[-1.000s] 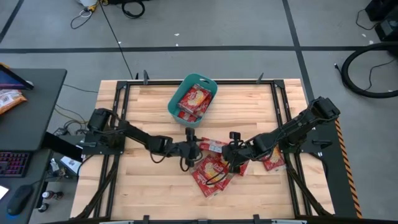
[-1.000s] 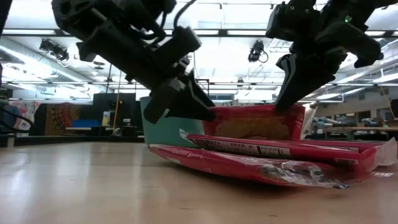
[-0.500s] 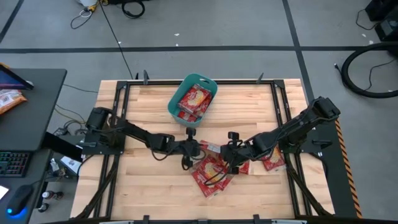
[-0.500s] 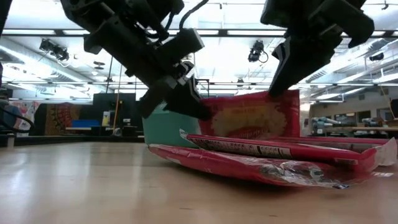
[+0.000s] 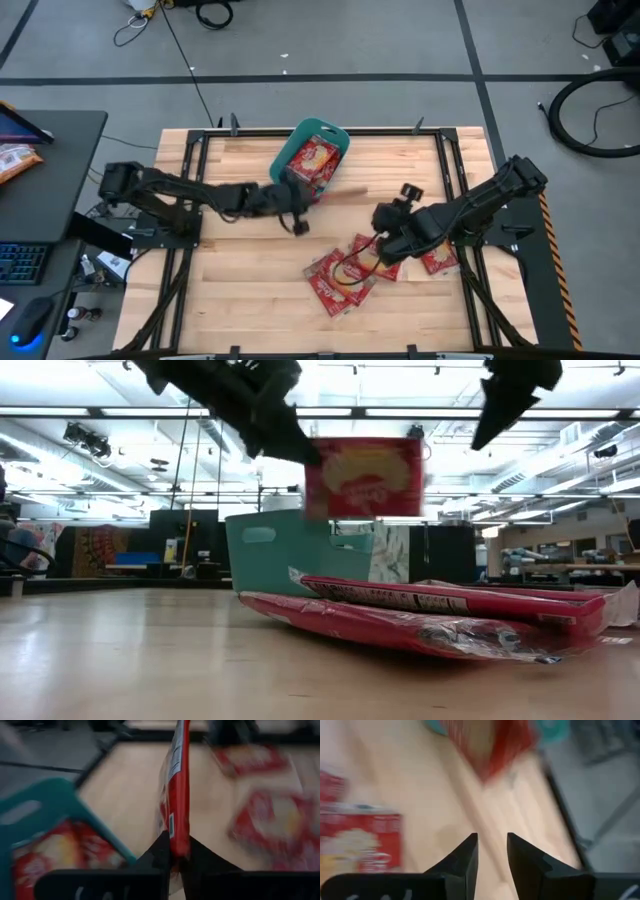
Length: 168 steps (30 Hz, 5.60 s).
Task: Sort popcorn bags into baskets
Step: Put the popcorn bag into the green bin
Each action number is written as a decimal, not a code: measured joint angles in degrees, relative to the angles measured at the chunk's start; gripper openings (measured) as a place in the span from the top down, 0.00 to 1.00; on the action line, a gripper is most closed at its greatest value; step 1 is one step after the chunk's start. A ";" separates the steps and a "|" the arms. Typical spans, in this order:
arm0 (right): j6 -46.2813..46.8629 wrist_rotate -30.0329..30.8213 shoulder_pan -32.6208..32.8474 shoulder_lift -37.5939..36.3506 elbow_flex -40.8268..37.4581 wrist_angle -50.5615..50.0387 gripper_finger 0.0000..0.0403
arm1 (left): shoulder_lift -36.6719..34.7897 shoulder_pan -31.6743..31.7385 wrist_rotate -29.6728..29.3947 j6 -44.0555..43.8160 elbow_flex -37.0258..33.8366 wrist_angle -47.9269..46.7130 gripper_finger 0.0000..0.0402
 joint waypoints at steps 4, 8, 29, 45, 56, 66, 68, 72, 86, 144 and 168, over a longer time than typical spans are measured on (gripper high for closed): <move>7.78 2.71 1.34 -0.01 -0.54 -5.49 0.73 | -4.43 3.62 -0.07 -5.41 0.02 -0.13 0.93; 8.23 3.15 2.79 0.04 -1.44 -4.44 0.73 | -6.18 8.13 1.65 -9.21 0.02 -0.99 0.92; 8.88 3.30 5.71 0.09 -1.53 -0.72 0.74 | -0.04 23.78 8.15 -15.37 -3.25 -1.46 0.85; 4.31 -0.93 7.13 0.09 -4.57 10.24 0.74 | -2.83 16.55 17.17 11.05 0.31 -3.35 0.67; -5.42 -23.74 7.28 0.23 -15.72 36.22 0.73 | 0.32 -2.04 23.70 18.14 0.26 0.59 0.67; -1.29 -26.59 10.12 5.41 -15.45 35.18 0.71 | 10.80 -6.32 18.16 17.80 0.33 11.41 0.67; -1.19 -29.06 11.36 6.81 -15.43 33.49 0.71 | 12.43 -6.34 18.13 17.79 0.20 11.72 0.67; 1.35 -30.66 15.56 8.52 -15.43 30.33 0.71 | 13.49 -6.19 18.16 17.83 0.26 11.28 0.67; 7.02 -25.00 21.78 10.62 -15.41 30.55 0.61 | 13.51 -5.55 18.18 18.11 0.28 14.67 0.67; -5.96 -13.69 17.23 12.49 -8.10 24.35 0.99 | 18.32 -8.62 16.03 19.33 0.28 22.41 0.54; -13.48 -10.66 13.36 10.40 -6.12 34.45 0.98 | 29.41 -8.09 8.95 31.62 0.33 34.13 0.42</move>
